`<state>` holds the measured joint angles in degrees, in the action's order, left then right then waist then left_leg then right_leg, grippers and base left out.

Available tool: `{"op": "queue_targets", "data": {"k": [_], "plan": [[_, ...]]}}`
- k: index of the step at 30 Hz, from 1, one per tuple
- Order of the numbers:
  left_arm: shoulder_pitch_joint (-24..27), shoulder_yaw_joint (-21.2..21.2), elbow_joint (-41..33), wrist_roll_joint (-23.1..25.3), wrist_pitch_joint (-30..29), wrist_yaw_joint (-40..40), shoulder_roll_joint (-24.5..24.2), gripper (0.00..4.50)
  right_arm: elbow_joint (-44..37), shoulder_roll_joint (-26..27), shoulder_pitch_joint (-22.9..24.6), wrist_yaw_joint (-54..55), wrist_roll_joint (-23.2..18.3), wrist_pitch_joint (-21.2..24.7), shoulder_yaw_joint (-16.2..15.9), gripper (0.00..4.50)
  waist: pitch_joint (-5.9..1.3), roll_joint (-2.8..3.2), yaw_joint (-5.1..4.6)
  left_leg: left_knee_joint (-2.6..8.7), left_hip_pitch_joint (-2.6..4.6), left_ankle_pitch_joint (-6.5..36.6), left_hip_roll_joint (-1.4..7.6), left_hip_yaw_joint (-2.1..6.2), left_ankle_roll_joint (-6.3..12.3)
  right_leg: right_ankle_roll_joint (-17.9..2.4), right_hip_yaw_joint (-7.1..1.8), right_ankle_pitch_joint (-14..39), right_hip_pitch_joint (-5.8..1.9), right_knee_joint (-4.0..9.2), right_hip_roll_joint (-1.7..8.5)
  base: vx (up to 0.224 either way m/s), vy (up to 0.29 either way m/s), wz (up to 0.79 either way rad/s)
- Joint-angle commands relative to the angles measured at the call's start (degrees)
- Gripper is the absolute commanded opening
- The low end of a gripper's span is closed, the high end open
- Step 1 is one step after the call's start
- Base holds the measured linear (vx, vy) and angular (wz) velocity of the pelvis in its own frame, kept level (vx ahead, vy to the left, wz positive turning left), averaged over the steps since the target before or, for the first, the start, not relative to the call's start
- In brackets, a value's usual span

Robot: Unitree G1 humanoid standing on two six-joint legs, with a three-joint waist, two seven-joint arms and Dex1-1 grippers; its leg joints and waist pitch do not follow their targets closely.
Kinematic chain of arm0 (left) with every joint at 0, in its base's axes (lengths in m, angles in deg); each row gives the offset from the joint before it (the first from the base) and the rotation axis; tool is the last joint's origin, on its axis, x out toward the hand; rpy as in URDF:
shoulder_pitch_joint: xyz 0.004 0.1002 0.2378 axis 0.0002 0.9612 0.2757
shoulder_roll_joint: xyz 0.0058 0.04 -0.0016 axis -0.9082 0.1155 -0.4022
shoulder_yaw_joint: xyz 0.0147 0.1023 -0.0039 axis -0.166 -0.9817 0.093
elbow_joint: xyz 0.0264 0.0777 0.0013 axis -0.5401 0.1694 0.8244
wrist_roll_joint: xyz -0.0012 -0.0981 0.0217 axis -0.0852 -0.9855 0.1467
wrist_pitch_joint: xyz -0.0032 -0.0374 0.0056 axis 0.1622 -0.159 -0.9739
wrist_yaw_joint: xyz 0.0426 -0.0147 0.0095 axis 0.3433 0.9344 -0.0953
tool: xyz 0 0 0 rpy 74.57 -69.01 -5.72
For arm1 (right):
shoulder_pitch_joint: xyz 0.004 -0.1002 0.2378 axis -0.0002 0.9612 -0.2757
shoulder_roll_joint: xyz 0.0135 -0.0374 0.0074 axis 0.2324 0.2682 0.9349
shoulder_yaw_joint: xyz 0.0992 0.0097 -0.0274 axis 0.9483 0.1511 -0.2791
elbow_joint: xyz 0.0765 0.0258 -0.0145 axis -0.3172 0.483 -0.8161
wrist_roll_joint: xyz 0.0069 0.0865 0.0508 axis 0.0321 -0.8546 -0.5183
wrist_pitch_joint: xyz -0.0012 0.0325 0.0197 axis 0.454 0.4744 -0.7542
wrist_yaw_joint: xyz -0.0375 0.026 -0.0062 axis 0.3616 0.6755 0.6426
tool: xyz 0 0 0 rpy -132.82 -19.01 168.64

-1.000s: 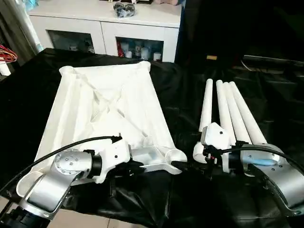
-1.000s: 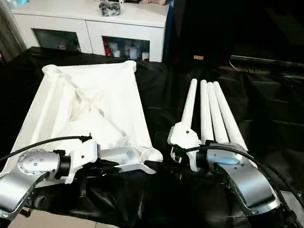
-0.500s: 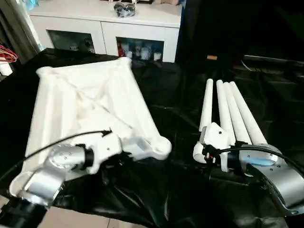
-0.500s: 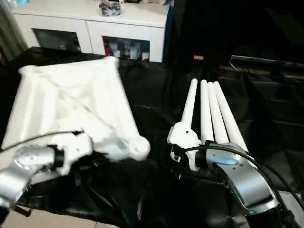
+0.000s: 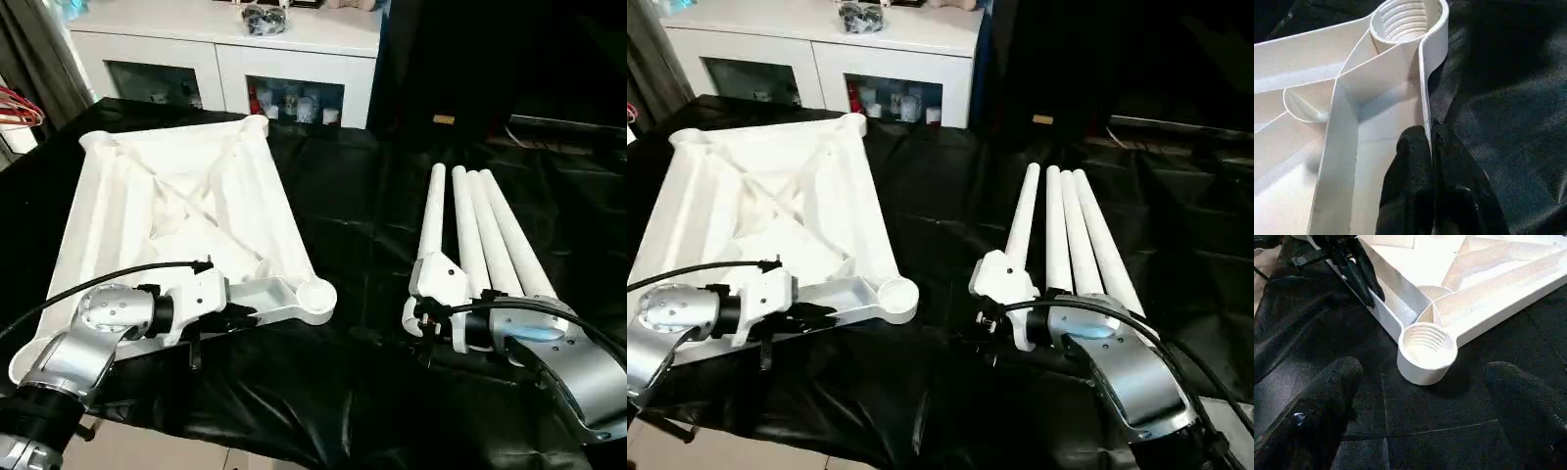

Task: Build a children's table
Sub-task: Move table base

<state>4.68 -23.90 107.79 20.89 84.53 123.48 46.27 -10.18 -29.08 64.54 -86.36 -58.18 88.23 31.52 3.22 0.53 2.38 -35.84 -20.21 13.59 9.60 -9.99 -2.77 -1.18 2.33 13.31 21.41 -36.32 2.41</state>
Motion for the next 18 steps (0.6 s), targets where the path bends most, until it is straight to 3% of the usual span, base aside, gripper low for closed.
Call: {"op": "queue_targets", "data": {"k": [1, 6, 7, 10, 15, 16, 17, 18], "plan": [[-1.98, 0.56, 1.06, -0.38, 2.89, 1.02, 0.62, 0.45, -0.98, -0.21, -0.06, 0.49, 0.47, -0.06, 0.36, 4.50, -3.55, 1.03, 0.06, 4.60, 0.61, 4.52, 4.07, 1.59, 1.22, -15.90, -3.40, -4.13, -2.54, 3.43, 5.98, 0.000, 0.000, 0.00], [-0.17, 1.53, -0.18, -1.76, 3.79, 2.69, -0.92, 0.87, -1.59, -0.28, 0.28, 0.45, -0.02, 0.74, 0.50, 4.50, -3.57, 0.99, 0.08, 4.67, 0.54, 4.67, 4.16, 1.65, 0.97, -15.93, -3.40, -4.44, -2.61, 3.27, 6.04, 0.000, 0.000, 0.00], [0.49, 1.79, -0.99, -2.35, 3.31, 3.21, -1.55, 0.87, -1.75, -0.27, 0.37, 0.45, -0.21, 1.09, 0.51, 4.50, -3.57, 1.36, 0.10, 4.65, 0.55, 4.69, 4.11, 1.67, 0.96, -16.00, -3.40, -4.52, -2.57, 3.23, 6.05, 0.000, 0.000, 0.00], [2.06, 3.05, -2.89, -3.78, 3.11, 3.40, -2.65, 1.06, -2.16, -0.09, 0.61, 0.69, -0.76, 1.77, 0.75, 4.50, -3.46, 1.18, -0.28, 4.75, 0.37, 5.28, 4.15, 1.69, 0.97, -16.20, -3.36, -3.98, -2.69, 3.26, 6.05, 0.000, 0.000, 0.00], [8.97, 9.11, -17.05, -10.40, -4.82, 0.64, -4.29, 1.50, 0.35, 4.64, -1.14, 9.11, -0.68, 5.49, 4.56, 4.50, -3.27, 1.27, -0.51, 4.96, 0.64, 6.92, 4.30, 1.61, -0.13, -16.52, -3.41, -0.79, -2.23, 3.30, 6.00, 0.000, 0.000, 0.00], [9.59, 9.80, -18.83, -11.31, -6.26, -0.27, -4.19, 1.50, 0.97, 5.24, -1.55, 10.33, -0.44, 6.00, 5.06, 4.50, -2.90, 0.91, -0.53, 5.09, 0.82, 9.10, 4.03, 1.43, -0.81, -16.23, -3.36, 3.36, -1.94, 3.90, 5.68, 0.000, 0.000, 0.00], [9.92, 10.50, -20.63, -11.64, -8.07, -2.30, -3.56, 1.68, 2.45, 6.55, -2.61, 12.97, 0.10, 7.25, 6.03, 4.50, -2.96, 1.18, -0.37, 4.99, 0.98, 9.38, 4.00, 1.44, -1.10, -16.14, -3.40, 4.27, -1.91, 3.85, 5.76, 0.000, 0.000, 0.00], [10.06, 10.98, -22.04, -11.90, -9.57, -4.03, -2.87, 1.68, 3.69, 7.59, -3.52, 15.04, 0.35, 8.57, 6.90, 4.50, -2.82, 0.94, -0.35, 5.03, 1.16, 9.75, 3.94, 1.30, -1.41, -15.79, -3.46, 5.71, -1.55, 4.07, 5.59, 0.000, 0.000, 0.00]]}}
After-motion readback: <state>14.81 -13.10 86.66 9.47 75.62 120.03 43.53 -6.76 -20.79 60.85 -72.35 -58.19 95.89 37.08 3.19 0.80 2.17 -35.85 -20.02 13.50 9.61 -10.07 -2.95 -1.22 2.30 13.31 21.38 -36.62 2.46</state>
